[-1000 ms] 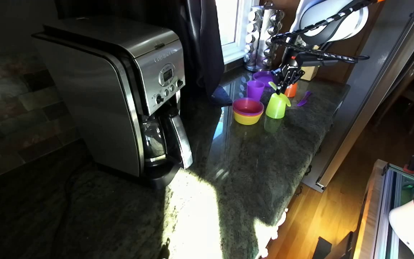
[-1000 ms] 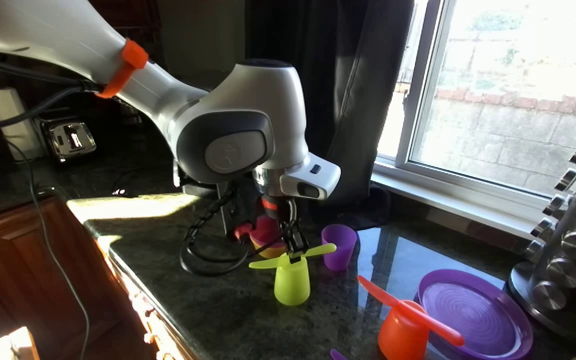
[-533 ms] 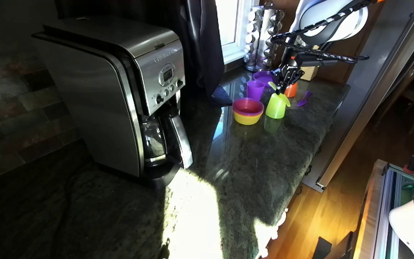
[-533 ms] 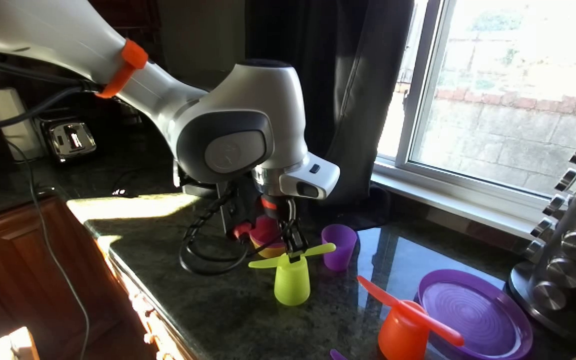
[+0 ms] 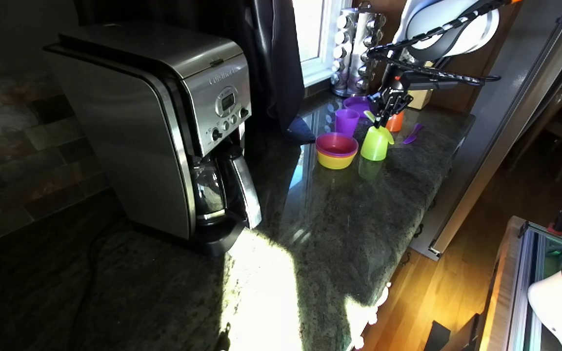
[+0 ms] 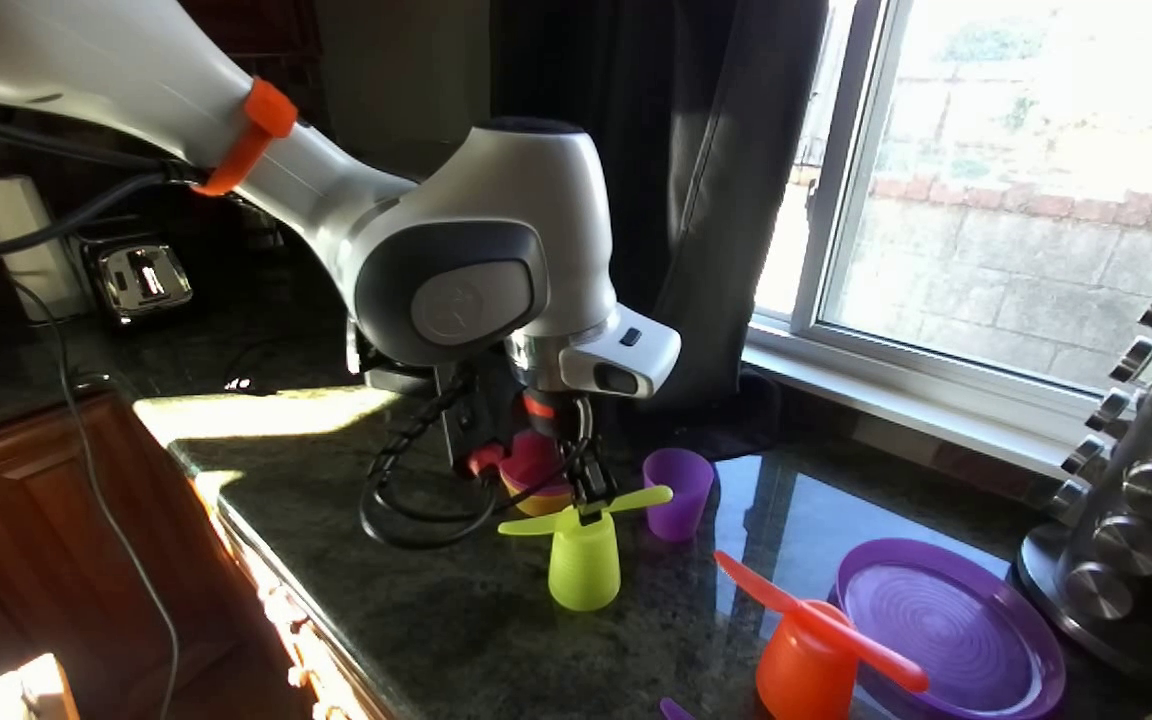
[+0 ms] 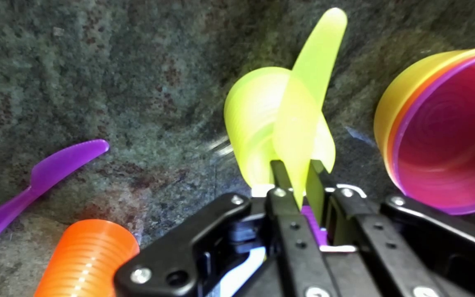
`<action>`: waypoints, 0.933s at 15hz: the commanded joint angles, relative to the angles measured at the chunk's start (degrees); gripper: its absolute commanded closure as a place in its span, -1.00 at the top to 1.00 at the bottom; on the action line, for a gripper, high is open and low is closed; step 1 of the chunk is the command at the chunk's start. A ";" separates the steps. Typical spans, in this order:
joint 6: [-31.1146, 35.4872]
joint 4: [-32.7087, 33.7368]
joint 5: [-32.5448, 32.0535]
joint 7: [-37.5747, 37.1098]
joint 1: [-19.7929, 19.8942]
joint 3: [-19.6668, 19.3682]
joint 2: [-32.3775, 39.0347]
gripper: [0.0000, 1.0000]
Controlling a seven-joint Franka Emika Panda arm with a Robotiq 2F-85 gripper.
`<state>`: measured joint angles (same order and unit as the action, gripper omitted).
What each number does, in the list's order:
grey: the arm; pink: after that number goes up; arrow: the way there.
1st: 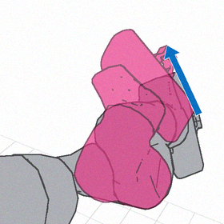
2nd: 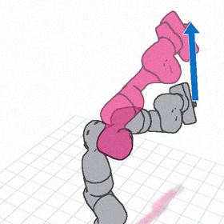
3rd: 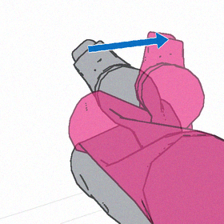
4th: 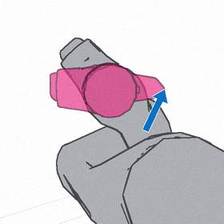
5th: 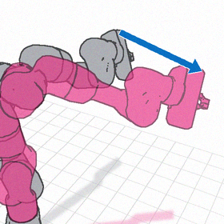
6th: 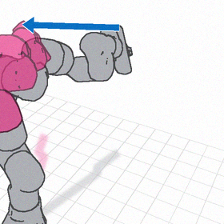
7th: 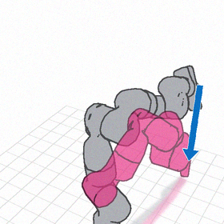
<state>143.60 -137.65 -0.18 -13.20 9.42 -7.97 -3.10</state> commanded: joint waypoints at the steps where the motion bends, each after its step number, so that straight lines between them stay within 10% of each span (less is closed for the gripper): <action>1: -0.88 1.15 1.02 -0.30 -0.19 -0.10 1.00 -0.92; 12: -1.11 1.70 0.95 -0.33 -0.25 -0.15 1.81 -0.90; 14: -1.07 1.68 0.91 -0.42 -0.25 -0.15 1.79 -0.62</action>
<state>143.60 -136.60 -0.18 -13.26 9.42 -7.98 -1.72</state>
